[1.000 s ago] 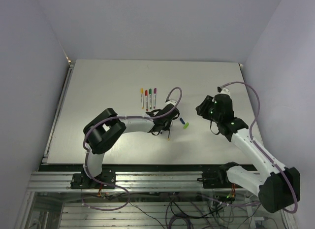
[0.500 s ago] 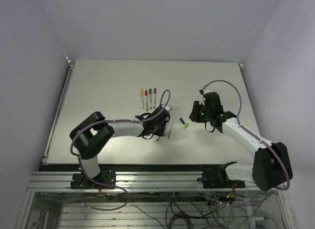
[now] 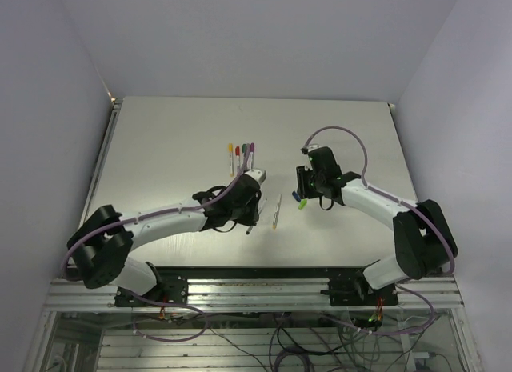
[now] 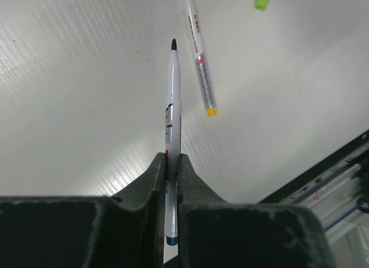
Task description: Insert the pens into the pen caps
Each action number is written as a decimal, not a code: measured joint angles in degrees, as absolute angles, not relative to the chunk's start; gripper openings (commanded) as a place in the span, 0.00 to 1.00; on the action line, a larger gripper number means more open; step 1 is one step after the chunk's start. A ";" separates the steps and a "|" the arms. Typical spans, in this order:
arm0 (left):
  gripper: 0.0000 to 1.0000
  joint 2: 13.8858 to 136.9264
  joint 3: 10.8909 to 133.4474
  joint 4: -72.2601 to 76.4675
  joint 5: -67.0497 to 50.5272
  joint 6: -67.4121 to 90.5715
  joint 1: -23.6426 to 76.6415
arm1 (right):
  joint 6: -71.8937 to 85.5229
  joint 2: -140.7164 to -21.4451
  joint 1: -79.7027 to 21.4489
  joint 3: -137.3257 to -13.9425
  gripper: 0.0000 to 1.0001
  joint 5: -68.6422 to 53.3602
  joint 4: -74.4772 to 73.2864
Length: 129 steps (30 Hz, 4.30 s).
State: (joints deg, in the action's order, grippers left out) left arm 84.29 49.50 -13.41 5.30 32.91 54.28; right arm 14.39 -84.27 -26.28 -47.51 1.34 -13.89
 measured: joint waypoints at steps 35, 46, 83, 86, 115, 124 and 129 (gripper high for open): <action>0.07 66.30 39.24 -10.55 6.46 38.68 55.02 | 13.45 -99.44 -29.87 -54.85 0.09 5.91 -12.75; 0.07 63.59 38.39 -10.39 6.85 39.44 55.02 | 16.25 -99.00 -30.09 -54.85 0.00 6.44 -12.91; 0.07 63.66 31.20 36.38 6.85 40.69 58.19 | 32.29 -54.30 -40.60 -37.36 0.00 7.51 29.71; 0.07 63.33 31.20 36.82 6.85 40.32 58.33 | 33.06 -54.83 -40.60 -36.32 0.00 7.57 31.11; 0.07 63.20 30.13 38.17 7.29 39.44 58.35 | 36.67 -55.77 -40.62 -35.75 0.00 6.83 32.97; 0.07 63.20 29.45 38.79 7.55 39.46 58.37 | 37.69 -55.75 -40.64 -35.29 0.00 5.63 32.23; 0.07 63.20 29.28 38.87 7.68 39.44 58.46 | 37.69 -55.61 -40.64 -34.85 0.00 5.39 31.38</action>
